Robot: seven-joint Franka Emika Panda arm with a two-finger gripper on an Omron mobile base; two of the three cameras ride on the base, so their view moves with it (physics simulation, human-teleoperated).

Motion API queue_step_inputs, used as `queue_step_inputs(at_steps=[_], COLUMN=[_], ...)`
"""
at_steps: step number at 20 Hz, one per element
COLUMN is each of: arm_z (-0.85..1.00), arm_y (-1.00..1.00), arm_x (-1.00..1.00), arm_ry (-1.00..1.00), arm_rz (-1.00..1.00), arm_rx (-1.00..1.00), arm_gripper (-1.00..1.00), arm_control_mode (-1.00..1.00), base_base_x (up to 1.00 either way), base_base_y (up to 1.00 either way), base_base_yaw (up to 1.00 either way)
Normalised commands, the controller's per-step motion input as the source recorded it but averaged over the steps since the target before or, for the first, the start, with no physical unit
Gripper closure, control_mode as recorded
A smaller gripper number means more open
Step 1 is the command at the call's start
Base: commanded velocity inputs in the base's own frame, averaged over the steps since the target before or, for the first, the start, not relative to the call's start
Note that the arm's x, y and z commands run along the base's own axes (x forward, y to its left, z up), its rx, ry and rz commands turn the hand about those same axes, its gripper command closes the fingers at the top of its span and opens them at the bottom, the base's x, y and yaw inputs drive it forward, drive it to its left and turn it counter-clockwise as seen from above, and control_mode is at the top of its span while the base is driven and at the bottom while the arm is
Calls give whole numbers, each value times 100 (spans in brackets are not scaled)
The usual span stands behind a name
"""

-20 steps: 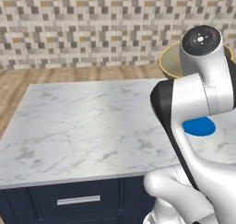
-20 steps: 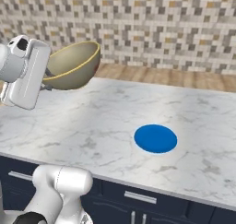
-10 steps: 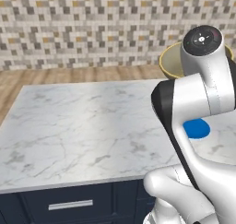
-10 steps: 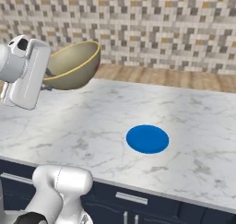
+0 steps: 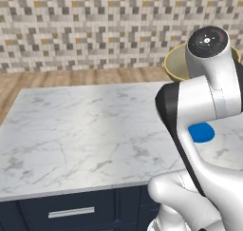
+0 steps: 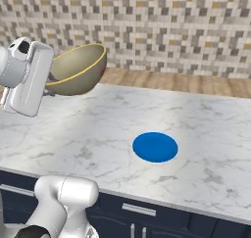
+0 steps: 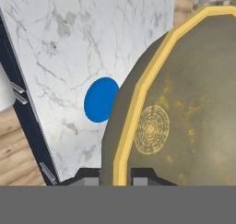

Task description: Move the bowls from the cabinet to the plates on the dining table.

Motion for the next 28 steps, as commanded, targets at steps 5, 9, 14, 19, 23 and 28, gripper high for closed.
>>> queue_step_inputs(at_steps=[5,9,14,19,23,28], arm_z=[0,-3,-15,-16,-17,-17], arm_y=[0,-1,-17,-28,-31,-32], arm_x=[0,0,2,11,8,10], arm_ry=[0,0,3,5,5,6], arm_rz=[0,0,0,0,0,0], arm_rx=[0,1,7,9,9,9], arm_gripper=[100,100,100,100,100,100], arm_control_mode=[100,-100,-100,-100,-100,-100], base_base_x=[0,0,0,0,0,0], base_base_y=[0,-1,0,0,0,0], base_base_yaw=[0,0,0,0,0,0])
